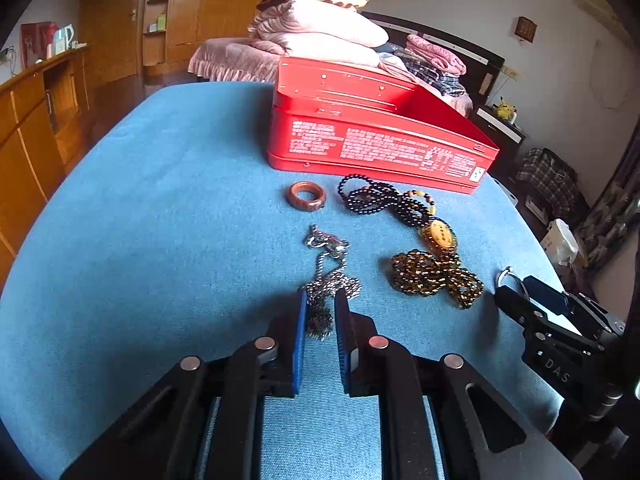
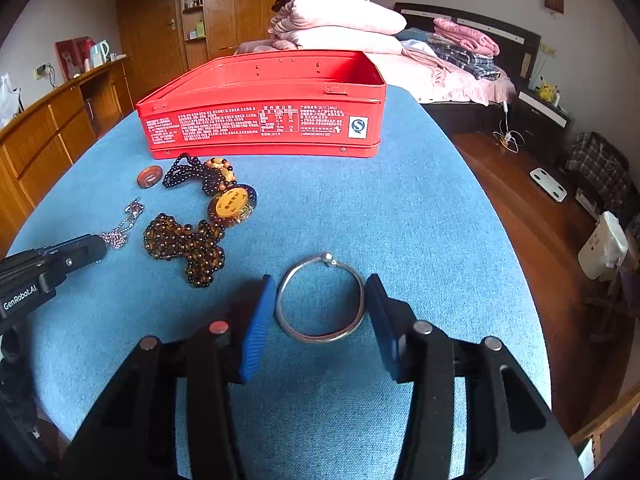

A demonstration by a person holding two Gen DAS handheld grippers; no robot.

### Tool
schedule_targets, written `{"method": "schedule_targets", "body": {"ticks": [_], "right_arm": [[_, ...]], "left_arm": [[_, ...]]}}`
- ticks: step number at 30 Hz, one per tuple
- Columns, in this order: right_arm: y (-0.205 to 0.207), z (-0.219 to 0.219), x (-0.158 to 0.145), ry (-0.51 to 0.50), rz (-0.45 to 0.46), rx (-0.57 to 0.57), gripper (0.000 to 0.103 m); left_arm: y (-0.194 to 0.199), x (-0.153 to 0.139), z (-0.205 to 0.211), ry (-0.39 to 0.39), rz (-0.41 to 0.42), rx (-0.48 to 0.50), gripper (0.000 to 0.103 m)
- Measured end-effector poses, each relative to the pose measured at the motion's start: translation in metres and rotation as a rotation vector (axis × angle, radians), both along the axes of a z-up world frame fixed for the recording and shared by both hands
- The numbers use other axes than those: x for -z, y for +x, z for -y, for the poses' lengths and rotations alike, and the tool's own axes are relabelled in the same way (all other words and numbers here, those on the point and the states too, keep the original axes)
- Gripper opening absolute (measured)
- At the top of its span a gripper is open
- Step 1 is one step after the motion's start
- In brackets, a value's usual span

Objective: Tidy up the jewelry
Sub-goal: 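Grasp the silver chain necklace with the left tool while the right tool approaches the silver bangle, then close the right tool on the silver bangle while the left tool carries the chain over the red tin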

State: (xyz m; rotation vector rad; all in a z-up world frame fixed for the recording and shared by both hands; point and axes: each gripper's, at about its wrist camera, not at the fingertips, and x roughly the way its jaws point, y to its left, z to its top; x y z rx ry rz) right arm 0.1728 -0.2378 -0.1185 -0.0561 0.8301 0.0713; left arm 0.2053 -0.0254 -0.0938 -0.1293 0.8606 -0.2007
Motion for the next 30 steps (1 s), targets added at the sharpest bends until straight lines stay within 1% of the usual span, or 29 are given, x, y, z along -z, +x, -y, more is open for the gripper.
{"method": "schedule_targets", "body": {"ticks": [2,3,5,9,10,11,12,13,17,19,23,30], "right_arm": [[0.0,0.0,0.0,0.002,0.0,0.0,0.045],[0.0,0.0,0.0,0.002,0.0,-0.001,0.045],[0.001,0.0,0.0,0.002,0.0,-0.001,0.045],[0.001,0.0,0.0,0.004,0.0,-0.001,0.045],[0.001,0.0,0.0,0.004,-0.001,-0.001,0.045],[0.001,0.0,0.0,0.005,-0.001,-0.001,0.045],[0.001,0.0,0.0,0.007,-0.002,-0.001,0.046],[0.002,0.0,0.0,0.008,-0.002,-0.002,0.046],[0.005,-0.003,0.001,0.006,-0.002,0.002,0.047],[0.004,-0.003,0.001,0.003,-0.001,0.005,0.045],[0.002,-0.001,0.0,0.015,-0.003,0.009,0.044],[-0.006,-0.001,-0.008,0.03,0.009,-0.002,0.044]], "left_arm": [[-0.001,-0.003,0.003,0.002,0.01,0.012,0.023],[-0.002,-0.003,0.005,0.003,0.009,0.024,0.024],[0.0,-0.002,0.01,0.013,0.006,0.033,0.032],[0.006,0.003,0.019,0.062,0.006,0.037,0.033],[0.007,0.004,0.021,0.071,0.011,0.036,0.03],[0.007,0.004,0.021,0.081,0.012,0.034,0.019],[0.007,0.005,0.022,0.084,0.013,0.037,0.017],[0.007,0.006,0.023,0.077,0.013,0.041,0.012],[0.007,0.005,0.02,0.056,0.008,0.042,0.011],[0.007,0.004,0.017,0.039,0.003,0.04,0.011],[0.004,0.002,0.013,0.019,0.004,0.032,0.011],[-0.006,-0.01,0.005,-0.017,0.039,0.031,0.011]]}}
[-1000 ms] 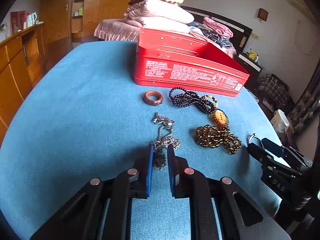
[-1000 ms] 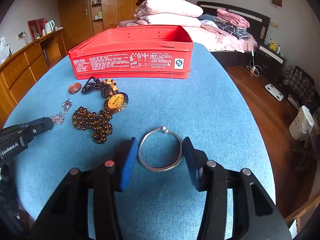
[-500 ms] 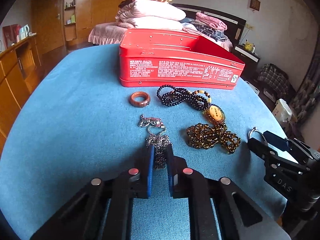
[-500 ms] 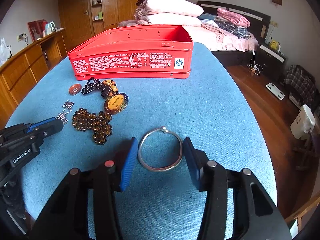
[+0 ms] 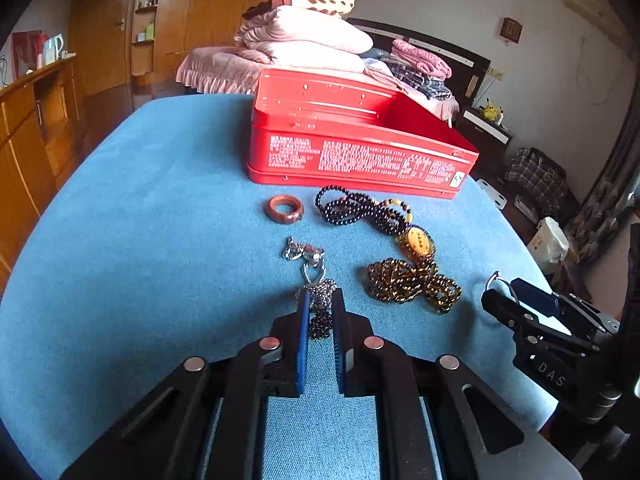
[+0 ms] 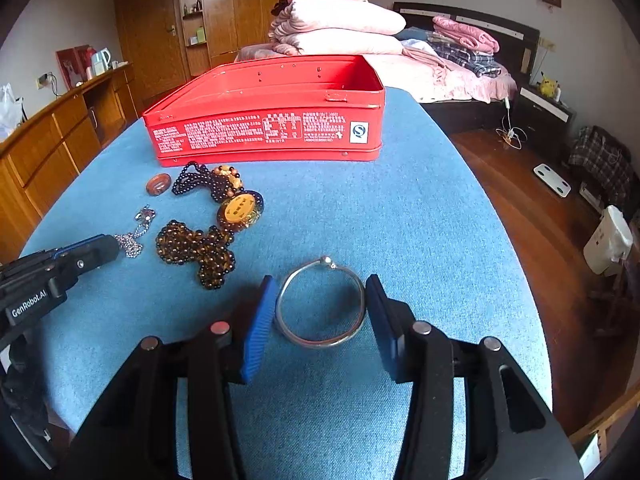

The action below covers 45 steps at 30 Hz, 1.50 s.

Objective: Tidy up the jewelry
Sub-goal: 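Close the right tool on the silver bangle while the left tool carries the chain over the red tin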

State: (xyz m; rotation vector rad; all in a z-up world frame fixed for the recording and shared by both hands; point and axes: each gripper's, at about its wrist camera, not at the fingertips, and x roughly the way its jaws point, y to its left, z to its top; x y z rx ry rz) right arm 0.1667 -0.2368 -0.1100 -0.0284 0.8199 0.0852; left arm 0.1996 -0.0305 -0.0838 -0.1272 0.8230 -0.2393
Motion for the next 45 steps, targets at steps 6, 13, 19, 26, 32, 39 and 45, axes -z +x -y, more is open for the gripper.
{"method": "schedule_targets", "body": {"ticks": [6,13,19,26,32,39,45], "right_arm": [[0.0,-0.003,-0.016,-0.007,0.031,-0.017,0.044],[0.01,-0.007,-0.031,-0.002,0.058,-0.025,0.044],[0.023,-0.012,-0.044,-0.001,0.077,-0.048,0.044],[0.041,-0.015,-0.062,0.027,0.096,-0.064,0.044],[0.061,-0.014,-0.08,0.033,0.126,-0.064,0.044],[0.089,-0.016,-0.095,0.034,0.138,-0.069,0.044],[0.117,-0.017,-0.102,0.042,0.144,-0.069,0.044]], "left_arm": [[-0.002,-0.02,-0.006,-0.023,0.05,-0.008,0.011],[0.008,-0.039,-0.009,-0.038,0.092,-0.022,0.011],[0.019,-0.051,-0.012,-0.05,0.118,-0.036,0.011],[0.04,-0.063,-0.006,-0.036,0.135,-0.036,0.011],[0.06,-0.075,0.001,-0.02,0.161,-0.035,0.011],[0.086,-0.092,0.008,-0.011,0.19,-0.033,0.011],[0.117,-0.105,0.016,-0.024,0.209,-0.03,0.011]]}}
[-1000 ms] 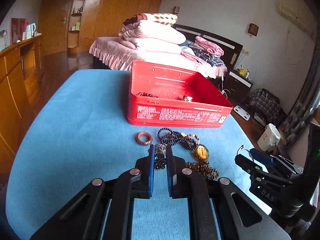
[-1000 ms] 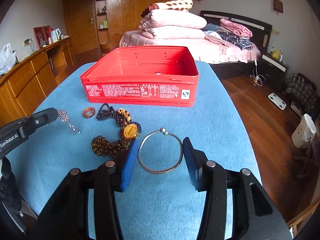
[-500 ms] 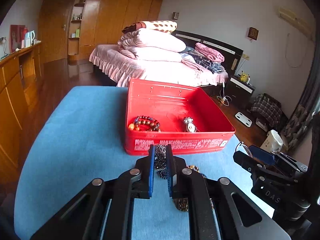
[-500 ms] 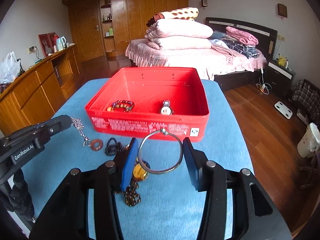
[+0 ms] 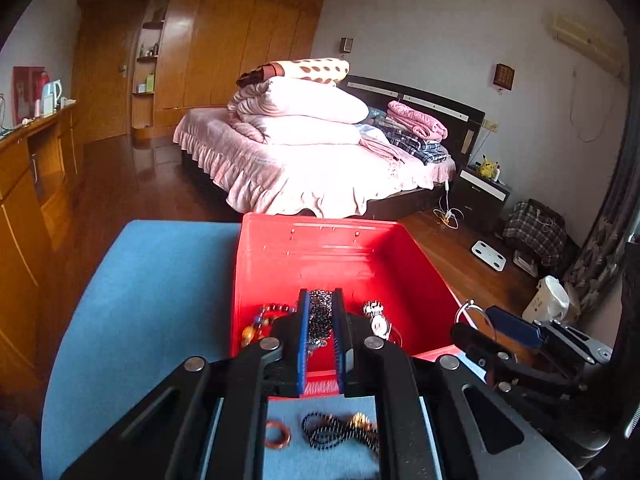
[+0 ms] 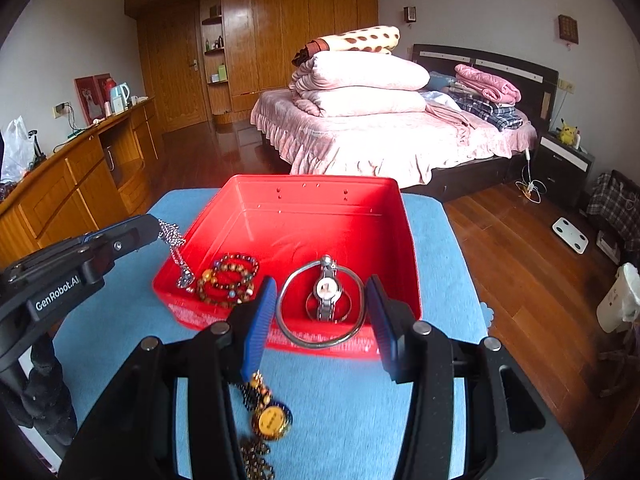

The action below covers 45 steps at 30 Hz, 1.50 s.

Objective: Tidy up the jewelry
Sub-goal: 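Close the right tool on the silver bangle while the left tool carries the chain over the red tin, then open both tools inside the red tin to drop the chain and bangle, then withdraw both open tools from the tin toward the remaining jewelry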

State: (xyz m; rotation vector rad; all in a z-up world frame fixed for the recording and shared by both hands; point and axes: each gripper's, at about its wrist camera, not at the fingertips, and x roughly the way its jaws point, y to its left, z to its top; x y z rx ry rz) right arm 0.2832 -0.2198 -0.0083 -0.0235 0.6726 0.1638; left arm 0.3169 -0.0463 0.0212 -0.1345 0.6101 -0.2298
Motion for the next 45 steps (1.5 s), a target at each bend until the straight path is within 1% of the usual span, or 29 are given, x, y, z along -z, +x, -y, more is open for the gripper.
{"method": "schedule_targets", "body": {"ticks": [4,8,15,20,26,27,28,29,30,31,35,39,40,41,43,45], "right_arm": [[0.023,0.001,-0.003,0.005,-0.001,0.003,0.044],[0.043,0.0,0.002,0.003,-0.02,0.004,0.044],[0.072,-0.002,0.023,-0.004,-0.074,0.009,0.044],[0.083,-0.002,0.038,-0.002,-0.107,0.012,0.045],[0.088,-0.002,0.044,-0.009,-0.124,0.012,0.045],[0.088,-0.003,0.045,-0.016,-0.123,0.014,0.045],[0.088,-0.003,0.045,-0.017,-0.126,0.014,0.048],[0.088,-0.003,0.046,-0.015,-0.127,0.014,0.055],[0.087,-0.002,0.045,-0.013,-0.122,0.015,0.057],[0.085,-0.002,0.044,-0.013,-0.116,0.015,0.057],[0.077,0.002,0.041,0.009,-0.101,0.018,0.057],[0.059,0.007,0.033,0.02,-0.067,0.019,0.057],[0.051,0.008,0.032,0.027,-0.057,0.017,0.057],[0.047,0.009,0.031,0.031,-0.052,0.016,0.057],[0.033,0.01,0.03,0.036,-0.04,0.014,0.057],[0.019,0.011,0.031,0.041,-0.03,0.011,0.057]], "left_arm": [[0.02,-0.003,0.003,-0.014,0.001,-0.001,0.011],[0.038,0.002,0.006,-0.016,-0.018,-0.003,0.011],[0.065,0.035,0.01,0.016,-0.099,-0.01,0.011],[0.073,0.048,0.008,0.021,-0.13,-0.011,0.011],[0.073,0.055,0.009,0.026,-0.149,-0.01,0.011],[0.072,0.056,0.01,0.029,-0.153,-0.008,0.011],[0.074,0.056,0.009,0.029,-0.156,-0.008,0.011],[0.074,0.055,0.009,0.029,-0.159,-0.01,0.013],[0.073,0.054,0.008,0.03,-0.157,-0.01,0.016],[0.072,0.053,0.008,0.033,-0.153,-0.009,0.02],[0.065,0.046,0.005,0.038,-0.128,-0.015,0.02],[0.045,0.035,-0.006,0.034,-0.082,-0.034,0.022],[0.04,0.032,-0.01,0.032,-0.071,-0.039,0.024],[0.034,0.03,-0.014,0.033,-0.06,-0.046,0.029],[0.019,0.027,-0.022,0.056,-0.045,-0.075,0.033],[0.006,0.028,-0.029,0.07,-0.03,-0.095,0.034]]}}
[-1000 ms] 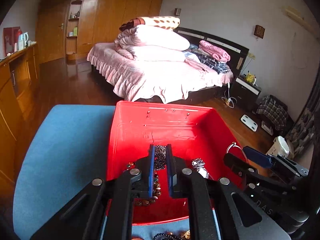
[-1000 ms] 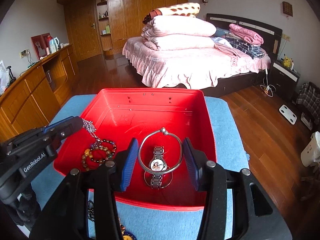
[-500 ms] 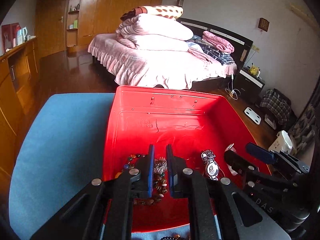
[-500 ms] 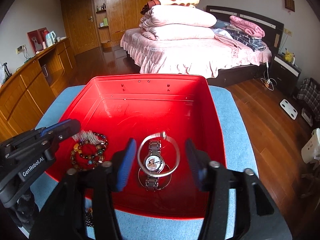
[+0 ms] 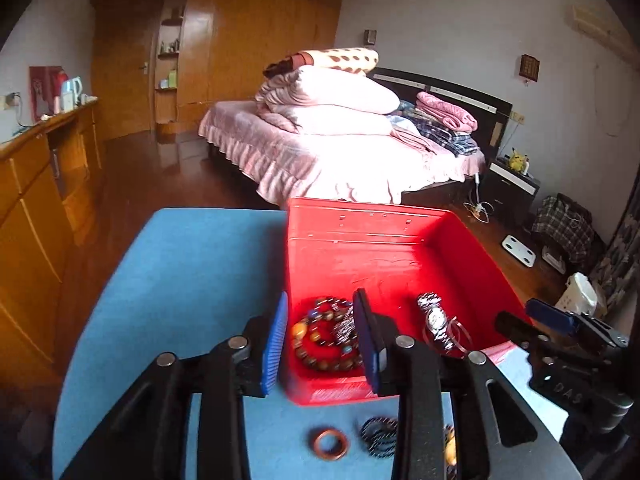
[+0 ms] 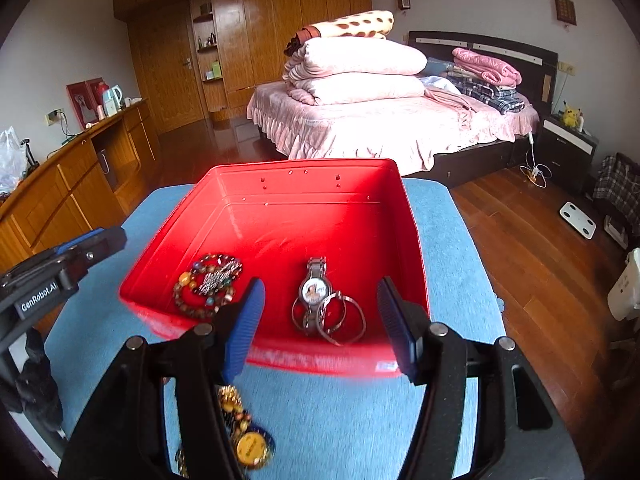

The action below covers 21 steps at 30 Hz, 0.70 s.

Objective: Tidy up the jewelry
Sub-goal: 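Withdraw both open tools from the tin toward the remaining jewelry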

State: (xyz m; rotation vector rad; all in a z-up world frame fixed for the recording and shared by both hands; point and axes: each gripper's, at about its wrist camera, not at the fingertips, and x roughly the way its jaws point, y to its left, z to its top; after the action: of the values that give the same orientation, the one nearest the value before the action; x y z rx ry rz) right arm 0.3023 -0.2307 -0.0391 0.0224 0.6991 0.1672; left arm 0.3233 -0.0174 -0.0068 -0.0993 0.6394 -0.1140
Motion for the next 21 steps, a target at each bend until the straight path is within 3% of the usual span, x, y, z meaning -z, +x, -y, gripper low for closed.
{"method": "schedule_targets", "body": {"ticks": [14,21], "right_arm": [[-0.073,-0.007,0.033,0.006,-0.054,-0.03,0.057],[-0.097,-0.02,0.057,-0.011,-0.106,-0.067,0.057]], "left_arm": [[-0.068,0.043,-0.023,0.041,-0.09,-0.049,0.056],[-0.088,0.058,-0.024,0.054,-0.119,-0.048,0.058]]}}
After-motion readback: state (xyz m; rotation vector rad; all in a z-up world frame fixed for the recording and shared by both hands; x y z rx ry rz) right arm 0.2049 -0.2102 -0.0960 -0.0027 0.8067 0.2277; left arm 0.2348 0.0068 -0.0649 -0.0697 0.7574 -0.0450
